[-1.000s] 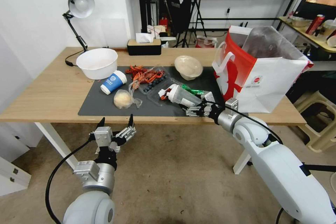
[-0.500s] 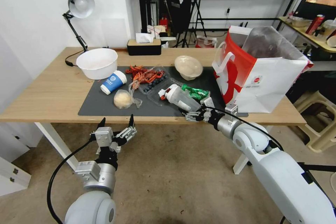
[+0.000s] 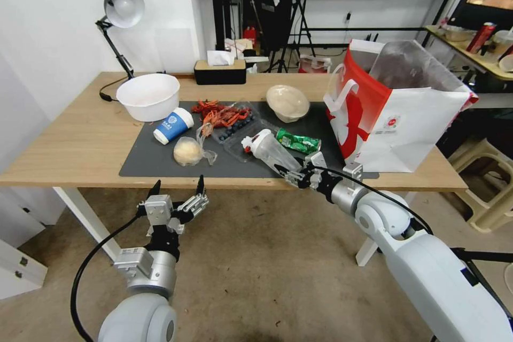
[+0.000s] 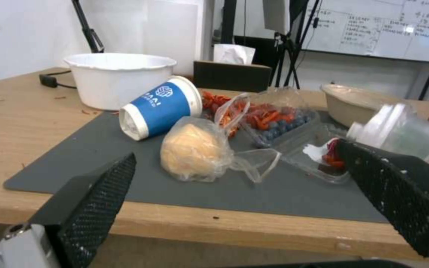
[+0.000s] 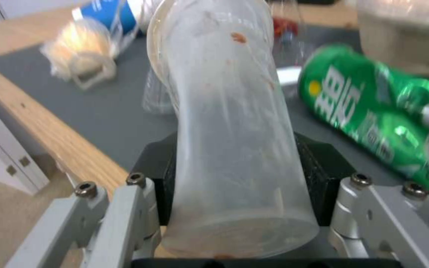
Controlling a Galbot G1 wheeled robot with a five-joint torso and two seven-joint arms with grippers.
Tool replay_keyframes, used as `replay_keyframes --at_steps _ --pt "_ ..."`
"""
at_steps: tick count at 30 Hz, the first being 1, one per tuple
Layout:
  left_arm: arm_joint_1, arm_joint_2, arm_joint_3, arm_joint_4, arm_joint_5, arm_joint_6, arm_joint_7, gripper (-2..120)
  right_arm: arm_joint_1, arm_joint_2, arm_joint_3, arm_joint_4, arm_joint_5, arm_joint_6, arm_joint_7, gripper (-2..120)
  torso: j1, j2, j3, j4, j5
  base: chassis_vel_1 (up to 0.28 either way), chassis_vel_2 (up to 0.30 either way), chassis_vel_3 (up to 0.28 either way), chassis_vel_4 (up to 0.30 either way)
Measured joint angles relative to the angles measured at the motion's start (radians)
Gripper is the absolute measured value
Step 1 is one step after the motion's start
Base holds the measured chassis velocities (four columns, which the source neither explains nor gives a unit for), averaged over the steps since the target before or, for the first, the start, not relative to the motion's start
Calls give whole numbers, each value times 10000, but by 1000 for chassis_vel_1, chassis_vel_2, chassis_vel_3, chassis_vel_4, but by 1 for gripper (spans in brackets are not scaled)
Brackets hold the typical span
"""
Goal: Pick up the trash from the table and place it into the takeout bag.
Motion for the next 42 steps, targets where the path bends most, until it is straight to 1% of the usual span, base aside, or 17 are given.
replay_keyframes --at_steps 5,8,13,16,18,20,21,23,26,28,30,32,35,37,38,41,42 --pt "9 0 -9 -19 0 -15 -9 100 -119 -4 283 466 282 75 66 46 0 0 0 1 0 0 0 0 0" --pt "18 0 -12 -24 3 -42 -13 100 -212 -39 843 1053 784 263 91 46 0 0 0 -1 0 0 0 0 0" --pt "15 0 3 -24 10 -80 -13 100 -49 -72 1386 1522 1559 621 427 46 0 0 0 1 2 0 0 0 0" --pt "23 1 19 -24 37 -114 -7 100 380 -125 1892 1886 2257 707 1217 45 0 0 0 -3 0 0 0 0 0" --pt "25 1 21 -24 42 -117 -5 100 442 -131 1940 1913 2319 713 1320 45 0 0 0 -2 1 0 0 0 0" --pt "58 0 62 -24 106 -184 18 100 1278 -225 2439 2129 3014 742 2726 45 0 0 0 0 0 0 0 0 0" --pt "58 0 62 -24 106 -184 18 100 1278 -225 2439 2129 3014 742 2726 45 0 0 0 0 0 0 0 0 0" --pt "70 1 88 -22 145 -227 34 100 1872 -265 2694 2139 3230 728 3594 45 0 0 0 0 1 0 0 0 0" --pt "74 0 101 -13 162 -253 46 100 2206 -282 2854 2058 3134 630 4176 45 -1 0 0 1 0 0 0 0 0" --pt "82 1 114 -5 183 -283 63 100 2570 -328 3088 1844 2632 120 5183 44 0 0 0 0 1 0 0 0 0" --pt "82 0 115 -4 184 -285 63 100 2586 -331 3105 1827 2593 70 5260 44 0 0 1 0 0 0 0 0 0" --pt "94 0 133 11 208 -313 80 100 2640 -413 3281 1536 1841 -577 6241 44 0 -1 1 -2 2 0 0 0 0" --pt "94 0 148 19 220 -318 91 100 2540 -431 3329 1484 1579 -814 6479 44 0 -1 0 -2 2 0 0 0 0" --pt "88 1 162 21 233 -318 105 100 2400 -406 3360 1483 1470 -1162 6682 51 0 -1 1 -2 2 0 0 0 0" --pt "88 1 162 21 233 -318 105 100 2400 -406 3360 1483 1470 -1162 6682 51 0 -1 1 -2 2 0 0 0 0" --pt "90 1 163 20 236 -312 136 100 2264 -356 3397 1474 1385 -1341 6701 65 0 0 1 0 1 0 0 0 0" --pt "90 1 163 20 236 -312 136 100 2264 -356 3397 1474 1385 -1341 6701 65 0 0 1 0 1 0 0 0 0"
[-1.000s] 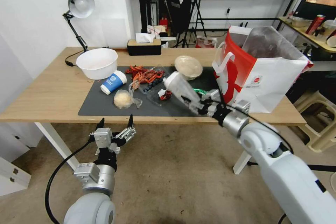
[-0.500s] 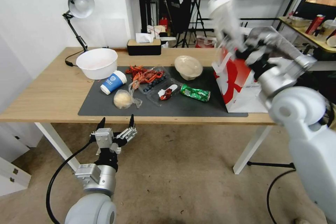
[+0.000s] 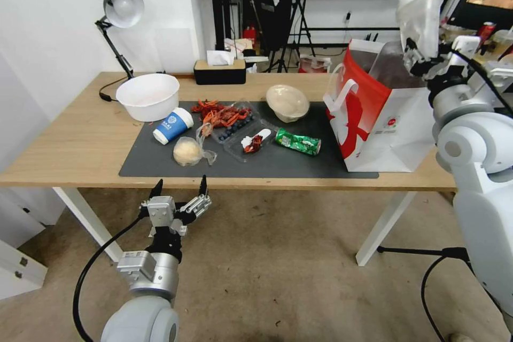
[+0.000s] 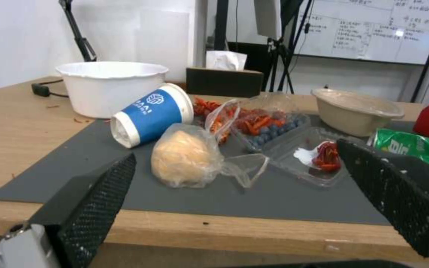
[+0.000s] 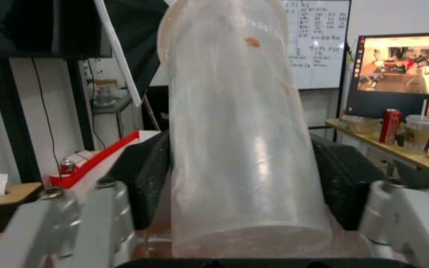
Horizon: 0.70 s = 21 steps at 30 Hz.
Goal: Pick up the trash from the table and place it into the takeout bag.
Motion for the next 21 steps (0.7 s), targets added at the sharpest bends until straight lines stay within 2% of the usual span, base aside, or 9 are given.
replay_keyframes --at_steps 3,4,10,12,15,19,21 --pt "15 0 -6 -5 0 2 6 100 -62 24 32 0 -8 -120 2 80 0 0 0 0 -1 0 0 0 0" --pt "15 0 -6 -5 0 2 6 100 -62 24 32 0 -8 -120 2 80 0 0 0 0 -1 0 0 0 0" --pt "26 0 -12 -21 0 -1 10 100 -64 33 108 34 201 -15 11 99 0 0 -1 -1 -1 0 0 0 0" --pt "27 0 -13 -26 0 -3 11 100 -61 30 116 48 350 91 -5 100 0 -1 -1 -1 -1 0 0 0 0" --pt "33 0 -33 -36 -4 -36 14 100 -204 -11 193 343 1966 1196 -755 100 0 0 -2 1 -4 0 0 0 0" --pt "39 0 -38 -37 -5 -75 20 100 -604 -51 196 659 2625 1868 -1559 100 0 0 -3 3 -5 0 0 0 0" --pt "37 0 -40 -9 -13 -121 32 100 -1515 -46 -70 1182 2641 2750 -2334 100 0 0 -2 -1 3 0 0 0 0"
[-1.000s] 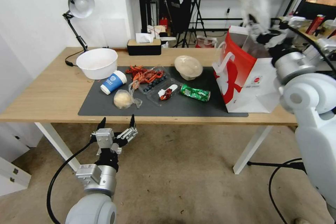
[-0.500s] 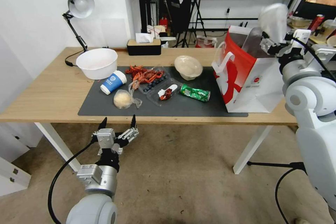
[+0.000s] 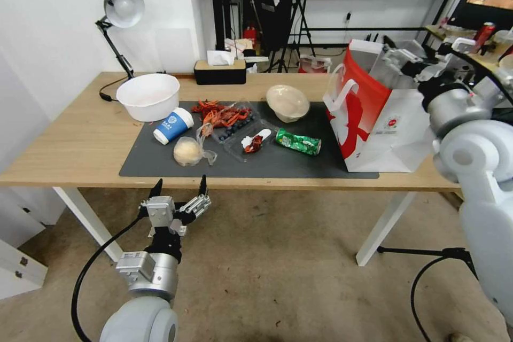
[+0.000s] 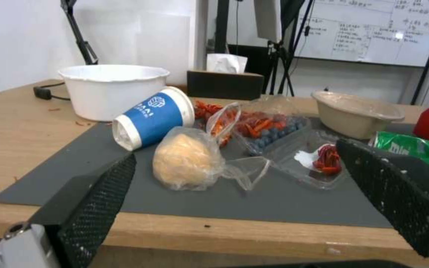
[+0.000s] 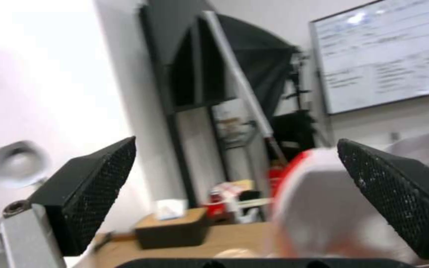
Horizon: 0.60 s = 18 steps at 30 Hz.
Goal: Pick up the trash from the table and place it into the takeout bag.
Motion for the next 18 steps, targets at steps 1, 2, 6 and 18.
replay_keyframes --at_steps 1,2,6,18 --pt "0 0 0 0 0 0 0 100 0 0 0 0 0 0 0 100 0 0 0 0 0 0 0 0 0" --pt "-3 0 0 23 -3 -19 3 100 -420 9 -132 248 -210 283 -219 100 0 1 -1 1 -6 0 0 0 0" --pt "-9 0 -18 82 -21 -77 9 100 -1737 28 -488 865 -1658 914 -657 100 -1 1 -1 1 -5 0 0 0 0" --pt "-39 0 -53 204 -69 -178 9 100 -5208 918 -846 1226 -5900 2817 -49 100 -1 1 0 0 -6 0 0 0 0"
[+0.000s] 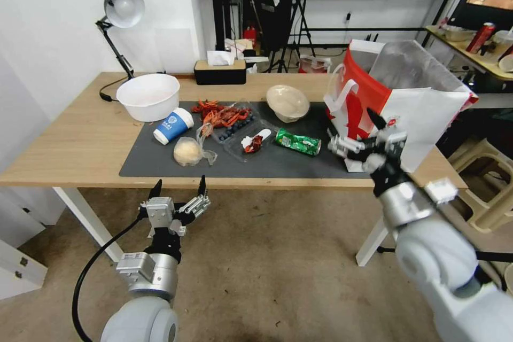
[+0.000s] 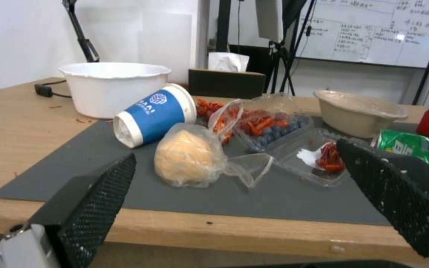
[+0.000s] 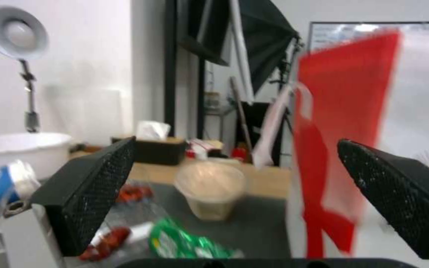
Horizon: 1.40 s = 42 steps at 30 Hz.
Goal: Pick up the trash from the table and place it into the takeout bag.
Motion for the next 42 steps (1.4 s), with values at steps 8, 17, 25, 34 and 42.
replay_keyframes --at_steps 8,17,25,34,42 --pt "-11 1 6 36 -10 -58 -3 100 -1016 474 -543 -511 -813 908 540 100 0 0 1 -1 2 0 0 0 0" --pt "1 0 -45 63 -19 -163 -22 100 -1604 862 -1098 -1006 -1202 1426 708 100 0 -1 1 0 0 0 0 0 0" --pt "-4 0 -40 113 -20 -211 -30 100 -1569 908 -1167 -1021 -1225 1439 689 100 0 -1 1 0 2 0 0 0 0" --pt "-17 0 -29 149 -20 -262 -34 100 -918 640 -965 -1017 -474 843 619 100 1 -1 2 -1 2 0 0 0 0" --pt "3 0 -8 151 -17 -321 -34 100 -21 238 -988 -1102 21 -402 414 100 0 -1 2 0 2 0 0 0 0"
